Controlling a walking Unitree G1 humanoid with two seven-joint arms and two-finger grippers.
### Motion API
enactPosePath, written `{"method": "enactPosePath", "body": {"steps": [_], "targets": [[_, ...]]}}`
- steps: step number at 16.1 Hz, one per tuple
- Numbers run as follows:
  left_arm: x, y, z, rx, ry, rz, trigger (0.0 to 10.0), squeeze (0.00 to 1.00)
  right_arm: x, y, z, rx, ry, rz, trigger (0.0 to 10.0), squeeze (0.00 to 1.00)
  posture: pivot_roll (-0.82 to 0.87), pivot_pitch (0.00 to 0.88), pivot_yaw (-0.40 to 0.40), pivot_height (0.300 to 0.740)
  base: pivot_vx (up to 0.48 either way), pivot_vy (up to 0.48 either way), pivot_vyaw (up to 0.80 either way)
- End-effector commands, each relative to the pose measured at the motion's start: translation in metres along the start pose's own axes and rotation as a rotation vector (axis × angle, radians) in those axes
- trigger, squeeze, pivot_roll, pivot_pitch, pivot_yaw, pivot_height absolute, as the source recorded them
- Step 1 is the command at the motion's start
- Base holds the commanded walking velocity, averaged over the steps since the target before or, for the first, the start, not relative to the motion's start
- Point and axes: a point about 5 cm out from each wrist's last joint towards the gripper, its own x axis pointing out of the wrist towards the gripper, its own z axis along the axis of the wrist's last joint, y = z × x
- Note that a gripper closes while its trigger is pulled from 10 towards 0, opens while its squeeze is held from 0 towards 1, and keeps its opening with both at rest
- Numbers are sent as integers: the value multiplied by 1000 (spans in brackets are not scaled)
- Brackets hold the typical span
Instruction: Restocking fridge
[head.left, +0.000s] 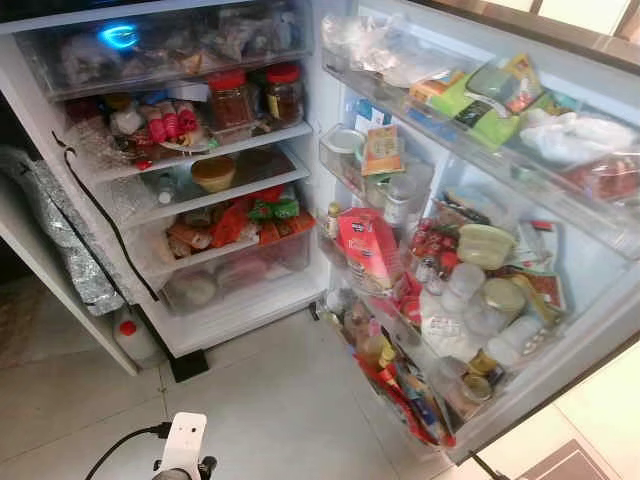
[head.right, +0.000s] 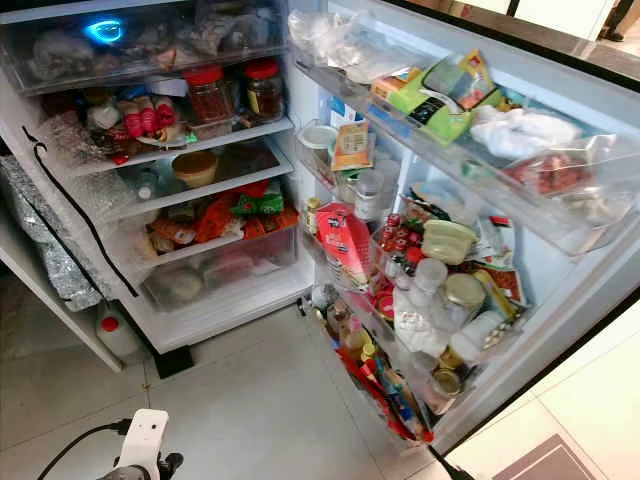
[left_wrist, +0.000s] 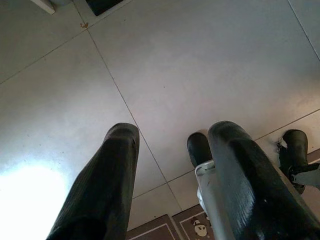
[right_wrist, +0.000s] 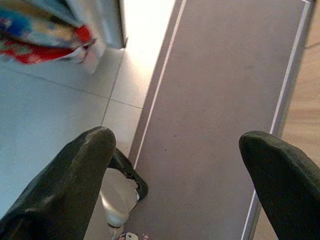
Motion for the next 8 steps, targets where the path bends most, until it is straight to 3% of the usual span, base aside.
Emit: {"method": "enactPosePath", "body": {"steps": [1,8], "targets": [[-1,3,-5,18,19,5,10000,0,-1,-1,-1,43,1,-27,10000,0,-164,0,6,740,0,0,0],[-1,3,-5,20,22,4,10000,0,-2,-3,-5,154,18,-131,10000,0,-168,0,11,740,0,0,0]]}}
